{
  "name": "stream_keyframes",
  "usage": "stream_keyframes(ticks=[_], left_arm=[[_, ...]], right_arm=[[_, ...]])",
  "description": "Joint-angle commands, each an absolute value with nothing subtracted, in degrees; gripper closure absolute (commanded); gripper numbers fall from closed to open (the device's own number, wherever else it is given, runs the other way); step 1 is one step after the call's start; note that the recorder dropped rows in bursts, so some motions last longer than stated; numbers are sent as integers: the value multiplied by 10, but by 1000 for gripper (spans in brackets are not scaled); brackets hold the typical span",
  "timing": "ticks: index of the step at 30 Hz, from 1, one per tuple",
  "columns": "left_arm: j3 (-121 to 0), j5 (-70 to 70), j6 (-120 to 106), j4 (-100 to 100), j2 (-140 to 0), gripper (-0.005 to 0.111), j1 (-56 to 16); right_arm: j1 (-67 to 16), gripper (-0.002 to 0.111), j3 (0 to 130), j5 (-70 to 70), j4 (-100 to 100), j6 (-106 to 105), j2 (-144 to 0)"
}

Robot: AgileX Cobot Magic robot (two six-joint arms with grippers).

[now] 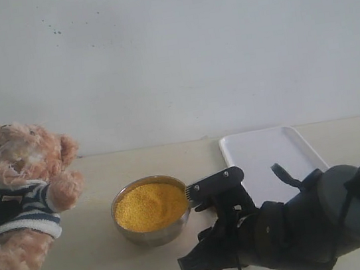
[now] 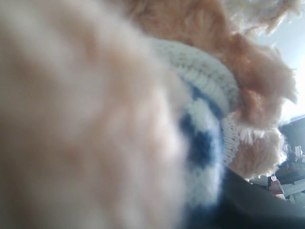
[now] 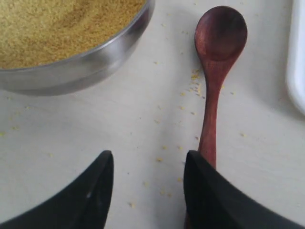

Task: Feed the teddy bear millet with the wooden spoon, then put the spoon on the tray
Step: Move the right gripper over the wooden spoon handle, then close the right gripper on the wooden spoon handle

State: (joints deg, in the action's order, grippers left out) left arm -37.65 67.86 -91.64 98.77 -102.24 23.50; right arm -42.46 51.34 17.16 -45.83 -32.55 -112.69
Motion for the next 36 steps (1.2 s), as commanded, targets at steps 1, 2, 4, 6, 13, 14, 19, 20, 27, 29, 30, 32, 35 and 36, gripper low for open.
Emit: stream_keyframes(ticks=[1, 2, 4, 6, 13, 14, 19, 20, 27, 29, 30, 32, 35, 36], left_arm=[[-374, 700, -920, 999, -1015, 103, 233], [-374, 700, -920, 999, -1015, 103, 233], [-374, 700, -920, 999, -1015, 103, 233], [-374, 700, -920, 999, -1015, 103, 233], [-374, 700, -926, 999, -1015, 103, 233], [-374, 700, -926, 999, -1015, 103, 233], [-374, 700, -926, 999, -1015, 103, 233], [-374, 700, -926, 999, -1015, 103, 233], [-374, 700, -924, 999, -1015, 103, 233], [-374, 700, -924, 999, -1015, 103, 233], [-374, 700, -924, 999, -1015, 103, 233], [-374, 700, -922, 999, -1015, 103, 233], [-374, 700, -922, 999, -1015, 103, 233], [-374, 700, -922, 999, -1015, 103, 233]], right_arm=[[-417, 64, 516, 179, -459, -332, -1127], [-413, 64, 516, 179, -462, -332, -1127], [-398, 64, 515, 171, -476, -332, -1127], [-381, 64, 515, 141, -489, -332, -1127], [-366, 64, 515, 99, -489, -346, -1127], [-366, 64, 515, 99, -489, -347, -1127], [-366, 64, 515, 101, -491, -372, -1127], [-366, 64, 515, 101, -491, -372, -1127], [-366, 64, 515, 101, -490, -375, -1127], [-366, 64, 515, 100, -490, -375, -1127], [-366, 64, 515, 100, -490, -375, -1127], [-366, 64, 515, 103, -490, -376, -1127], [-366, 64, 515, 109, -490, -376, -1127], [-366, 64, 515, 109, -490, -376, -1127]])
